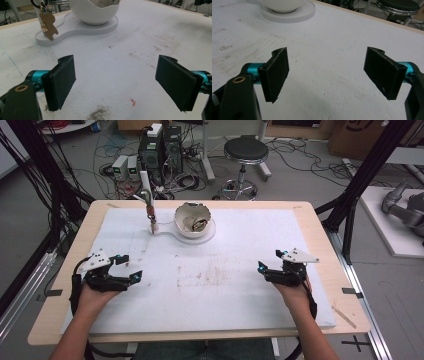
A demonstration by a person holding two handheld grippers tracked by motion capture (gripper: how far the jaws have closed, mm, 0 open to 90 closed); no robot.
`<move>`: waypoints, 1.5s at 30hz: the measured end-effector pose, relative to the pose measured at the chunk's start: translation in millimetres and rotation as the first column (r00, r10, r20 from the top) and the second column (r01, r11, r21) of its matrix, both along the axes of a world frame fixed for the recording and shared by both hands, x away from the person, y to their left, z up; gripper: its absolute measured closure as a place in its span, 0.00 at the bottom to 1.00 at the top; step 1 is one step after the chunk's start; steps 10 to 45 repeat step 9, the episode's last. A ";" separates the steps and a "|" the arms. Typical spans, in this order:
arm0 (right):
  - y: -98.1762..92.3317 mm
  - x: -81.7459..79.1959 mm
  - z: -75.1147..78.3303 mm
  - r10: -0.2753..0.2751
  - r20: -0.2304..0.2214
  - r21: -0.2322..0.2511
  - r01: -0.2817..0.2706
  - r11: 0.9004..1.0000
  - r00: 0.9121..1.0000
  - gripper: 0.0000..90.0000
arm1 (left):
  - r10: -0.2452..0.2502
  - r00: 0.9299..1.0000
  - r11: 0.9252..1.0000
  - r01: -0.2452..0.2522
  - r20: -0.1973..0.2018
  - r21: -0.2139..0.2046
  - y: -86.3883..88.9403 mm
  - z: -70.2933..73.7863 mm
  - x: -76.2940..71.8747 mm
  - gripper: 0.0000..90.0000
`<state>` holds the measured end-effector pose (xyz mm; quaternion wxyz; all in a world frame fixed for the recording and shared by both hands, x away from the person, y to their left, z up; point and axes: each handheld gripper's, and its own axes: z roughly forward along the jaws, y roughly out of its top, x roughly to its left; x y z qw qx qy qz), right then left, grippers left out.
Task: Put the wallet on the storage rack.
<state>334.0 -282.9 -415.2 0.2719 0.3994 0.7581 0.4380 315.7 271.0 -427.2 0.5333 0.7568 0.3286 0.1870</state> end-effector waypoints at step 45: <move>-3.7 -0.6 -0.6 -0.013 -0.003 0.001 0.013 1.000 1.000 0.23 | 0.004 1.000 1.000 -0.004 -0.002 0.004 -0.2 0.4 3.1 0.18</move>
